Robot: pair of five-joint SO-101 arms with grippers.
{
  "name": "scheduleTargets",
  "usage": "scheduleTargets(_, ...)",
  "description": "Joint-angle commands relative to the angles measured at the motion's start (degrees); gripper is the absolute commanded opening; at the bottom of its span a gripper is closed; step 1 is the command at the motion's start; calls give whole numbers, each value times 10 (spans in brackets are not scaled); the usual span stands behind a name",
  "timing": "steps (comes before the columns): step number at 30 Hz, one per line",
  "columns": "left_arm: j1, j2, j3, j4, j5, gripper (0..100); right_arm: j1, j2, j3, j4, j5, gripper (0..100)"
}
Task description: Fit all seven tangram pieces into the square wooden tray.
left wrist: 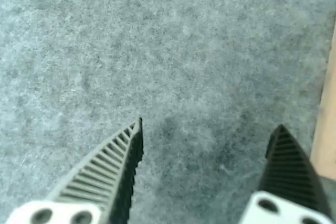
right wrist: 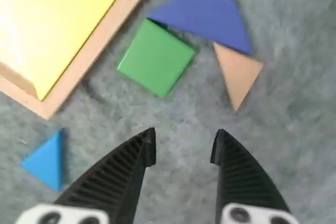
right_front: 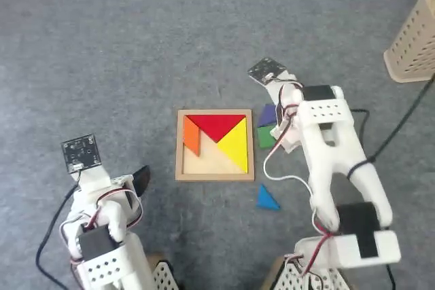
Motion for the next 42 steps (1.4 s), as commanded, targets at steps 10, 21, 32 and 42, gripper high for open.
scheduleTargets(10,1,-7,-7,-1,-1,354,42,124,-155,-11,162,188)
scheduleTargets(21,1,-7,-7,-1,-1,354,48,268,-294,-11,174,188)
scheduleTargets(32,1,-7,-7,-1,-1,354,52,329,-326,-9,169,184)
scheduleTargets(42,1,-7,-7,-1,-1,354,53,326,-326,-6,32,26)
